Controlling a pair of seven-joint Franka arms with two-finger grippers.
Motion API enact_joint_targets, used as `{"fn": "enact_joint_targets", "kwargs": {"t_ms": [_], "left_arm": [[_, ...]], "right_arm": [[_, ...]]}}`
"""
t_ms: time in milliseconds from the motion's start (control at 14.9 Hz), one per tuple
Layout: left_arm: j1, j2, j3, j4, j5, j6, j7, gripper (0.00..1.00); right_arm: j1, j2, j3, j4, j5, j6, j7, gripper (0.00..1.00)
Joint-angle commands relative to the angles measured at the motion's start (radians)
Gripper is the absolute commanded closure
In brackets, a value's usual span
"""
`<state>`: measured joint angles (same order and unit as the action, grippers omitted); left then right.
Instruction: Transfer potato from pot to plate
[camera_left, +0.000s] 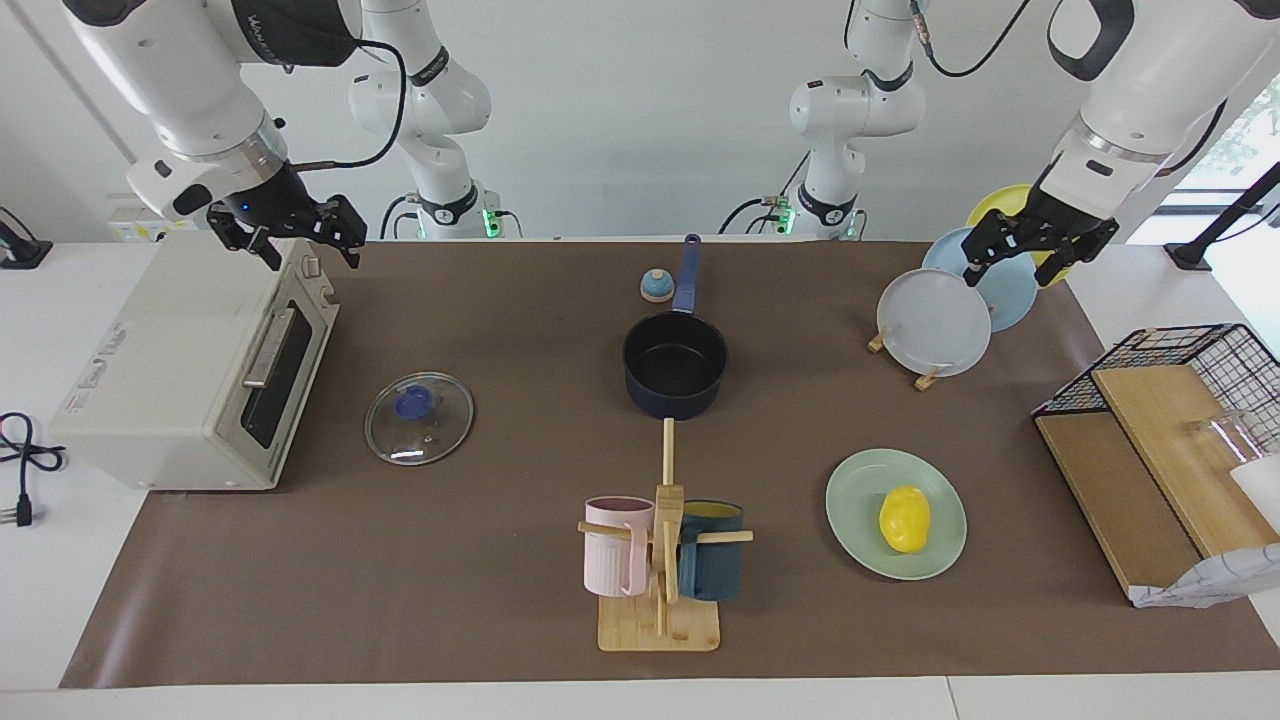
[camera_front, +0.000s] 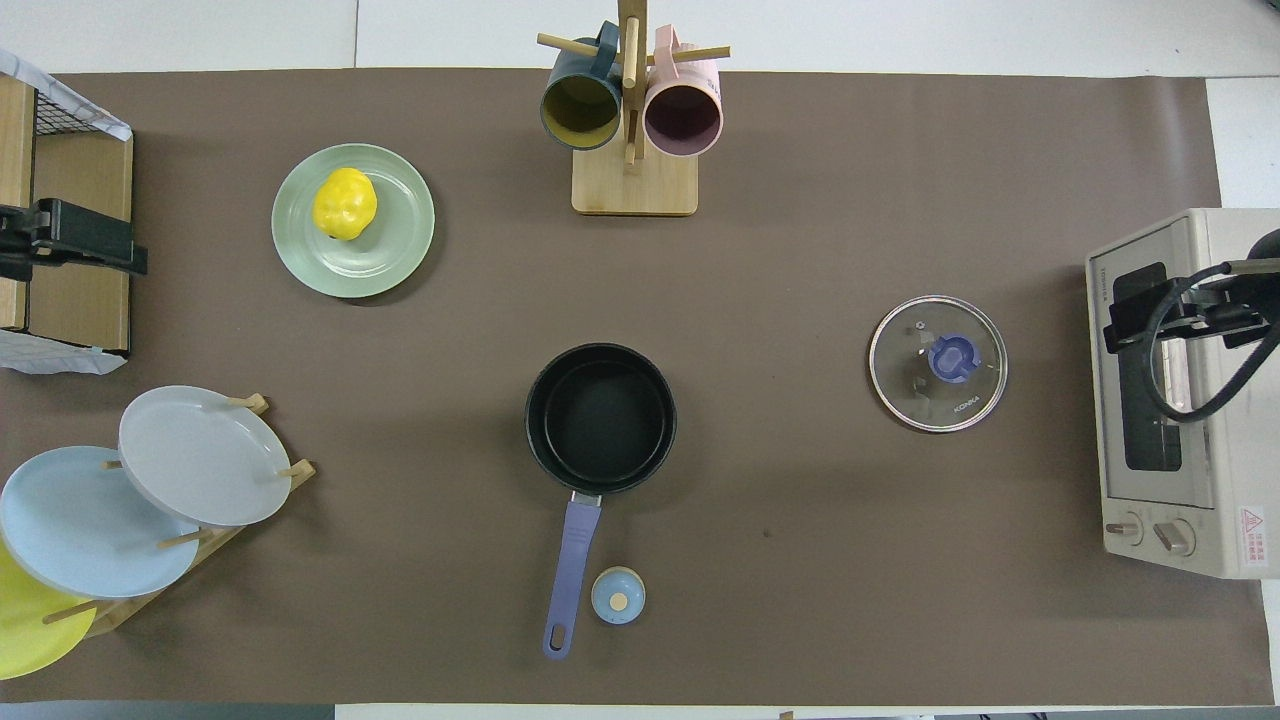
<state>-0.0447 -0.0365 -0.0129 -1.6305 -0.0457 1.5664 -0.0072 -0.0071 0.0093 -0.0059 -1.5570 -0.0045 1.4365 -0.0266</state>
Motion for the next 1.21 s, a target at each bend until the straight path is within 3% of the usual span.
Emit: {"fn": "enact_joint_targets", "kwargs": {"t_ms": [0,135,337,808,1144], "left_arm": [[-0.026,-0.069,0.002,-0.115,0.021,0.041,-0.002,0.0],[-0.046,-0.057,0.016,-0.082,0.032,0.031,0.0,0.0],[-0.075,0.009,0.016,0.055,0.087,-0.014,0.0,0.0],[-0.054,-0.003,0.007,0.027,0.083,-0.012,-0.011,0.0],[0.016,0.0,-0.067,0.034,0.079,-0.02,-0.01,0.0]], "right_arm": [[-0.013,-0.025,0.007,-0.031,0.015,0.015,0.01,0.0],[-0.013,-0.025,0.007,-0.031,0.015,0.015,0.01,0.0],[-0.013,-0.025,0.007,-0.031,0.015,0.015,0.01,0.0],[-0.013,-0.025,0.007,-0.031,0.015,0.015,0.01,0.0],[-0.013,-0.025,0.007,-0.031,0.015,0.015,0.01,0.0]]}}
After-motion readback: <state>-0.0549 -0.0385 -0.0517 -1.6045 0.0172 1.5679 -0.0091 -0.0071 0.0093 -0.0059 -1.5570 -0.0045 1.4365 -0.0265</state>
